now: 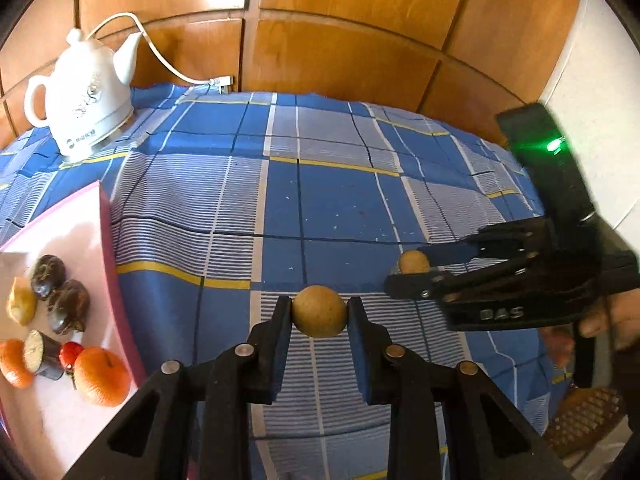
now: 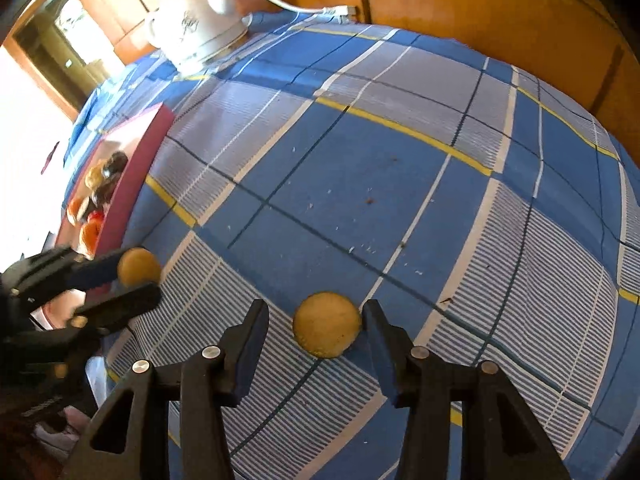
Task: Organize fruits
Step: 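Grasp the yellow cut fruit piece with the right gripper while the left gripper lifts its fruit, then lower the small yellow fruit into the tray and open the left gripper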
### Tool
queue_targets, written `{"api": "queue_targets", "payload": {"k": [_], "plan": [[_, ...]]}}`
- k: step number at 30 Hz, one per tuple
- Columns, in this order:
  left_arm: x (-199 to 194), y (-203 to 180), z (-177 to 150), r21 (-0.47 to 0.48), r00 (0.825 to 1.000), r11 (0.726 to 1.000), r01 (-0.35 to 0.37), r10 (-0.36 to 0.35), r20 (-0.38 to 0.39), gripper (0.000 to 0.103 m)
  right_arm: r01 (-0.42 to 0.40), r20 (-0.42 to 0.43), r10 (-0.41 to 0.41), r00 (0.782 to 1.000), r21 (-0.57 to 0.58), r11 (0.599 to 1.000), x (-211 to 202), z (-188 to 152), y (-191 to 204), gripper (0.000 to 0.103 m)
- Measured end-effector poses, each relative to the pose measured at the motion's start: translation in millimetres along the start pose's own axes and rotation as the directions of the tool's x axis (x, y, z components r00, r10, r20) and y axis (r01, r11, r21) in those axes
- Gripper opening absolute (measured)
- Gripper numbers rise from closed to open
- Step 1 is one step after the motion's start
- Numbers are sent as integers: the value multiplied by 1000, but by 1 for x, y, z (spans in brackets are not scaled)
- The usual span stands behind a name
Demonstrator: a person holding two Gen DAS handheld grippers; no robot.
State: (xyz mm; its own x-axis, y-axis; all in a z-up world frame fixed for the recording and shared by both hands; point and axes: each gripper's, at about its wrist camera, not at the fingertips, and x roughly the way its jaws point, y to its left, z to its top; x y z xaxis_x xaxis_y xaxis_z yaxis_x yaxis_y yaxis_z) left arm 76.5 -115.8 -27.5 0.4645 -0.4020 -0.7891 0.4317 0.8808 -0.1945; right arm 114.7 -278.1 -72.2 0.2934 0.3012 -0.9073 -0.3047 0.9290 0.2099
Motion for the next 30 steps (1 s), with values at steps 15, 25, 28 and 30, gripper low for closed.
{"api": "queue_targets", "payload": {"k": [15,25,28,30], "plan": [[-64,54,-22,-141,996,990,-31,43,84,28,29,8,-29,1000,-5,1000,4,-4,-5,36],[-111,148,-64,-377,975,914,-146,198,102,28,94,13,-93,996,-42,995,8,-7,4,34],[-115,168,-79,-438,970,882,-170,228,83,28,85,11,-85,996,-33,996,9,-6,3,34],[-113,177,-85,-460,970,870,-177,234,71,28,92,12,-92,996,-36,995,9,-6,4,34]]}}
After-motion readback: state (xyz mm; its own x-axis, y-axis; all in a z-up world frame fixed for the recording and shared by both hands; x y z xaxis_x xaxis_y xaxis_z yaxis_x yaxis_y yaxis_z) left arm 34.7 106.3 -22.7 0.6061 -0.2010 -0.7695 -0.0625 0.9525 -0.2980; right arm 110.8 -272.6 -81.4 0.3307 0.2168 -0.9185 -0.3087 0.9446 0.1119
